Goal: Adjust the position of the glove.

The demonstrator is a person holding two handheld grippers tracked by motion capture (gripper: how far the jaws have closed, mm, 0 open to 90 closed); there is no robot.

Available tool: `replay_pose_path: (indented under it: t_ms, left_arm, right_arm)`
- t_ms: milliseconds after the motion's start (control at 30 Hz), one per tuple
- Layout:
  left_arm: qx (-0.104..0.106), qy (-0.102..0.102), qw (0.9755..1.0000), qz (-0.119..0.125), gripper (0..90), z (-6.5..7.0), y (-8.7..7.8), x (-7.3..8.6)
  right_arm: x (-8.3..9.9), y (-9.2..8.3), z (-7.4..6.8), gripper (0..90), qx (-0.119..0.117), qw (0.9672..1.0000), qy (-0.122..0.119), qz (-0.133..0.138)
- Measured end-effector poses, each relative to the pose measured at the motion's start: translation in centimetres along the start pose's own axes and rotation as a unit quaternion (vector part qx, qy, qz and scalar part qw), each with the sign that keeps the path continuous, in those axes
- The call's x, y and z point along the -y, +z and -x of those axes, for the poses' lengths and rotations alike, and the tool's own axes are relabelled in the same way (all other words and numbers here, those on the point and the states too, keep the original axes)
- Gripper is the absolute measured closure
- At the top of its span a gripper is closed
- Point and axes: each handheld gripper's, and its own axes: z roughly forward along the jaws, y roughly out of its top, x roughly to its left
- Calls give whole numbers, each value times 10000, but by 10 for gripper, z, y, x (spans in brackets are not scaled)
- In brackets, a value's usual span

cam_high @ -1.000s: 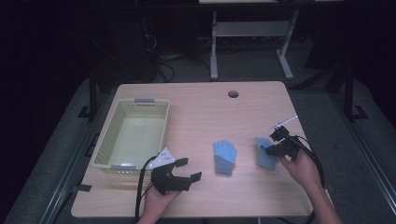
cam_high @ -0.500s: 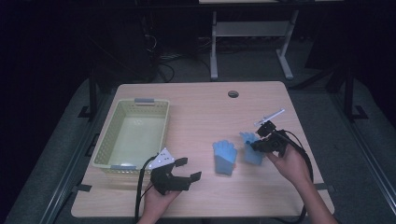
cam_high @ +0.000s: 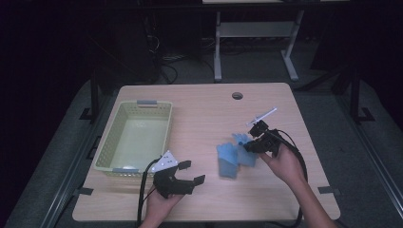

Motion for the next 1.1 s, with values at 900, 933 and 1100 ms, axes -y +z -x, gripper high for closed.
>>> replay_pose_path:
  t_ms: [900, 933, 1100]
  left_arm:
    - [-1, 117, 9999, -31, 199, 1, -2, -2]
    - [4, 118, 9999, -30, 199, 1, -1, -2]
    - [4, 100, 9999, -75, 199, 2, 0, 0]
  right_arm:
    - [-16, 47, -32, 812, -371, 9984, -230, -346]
    - [-16, 49, -33, 810, -380, 9984, -203, -373]
    - [-12, 60, -34, 802, -410, 9978, -210, -471]
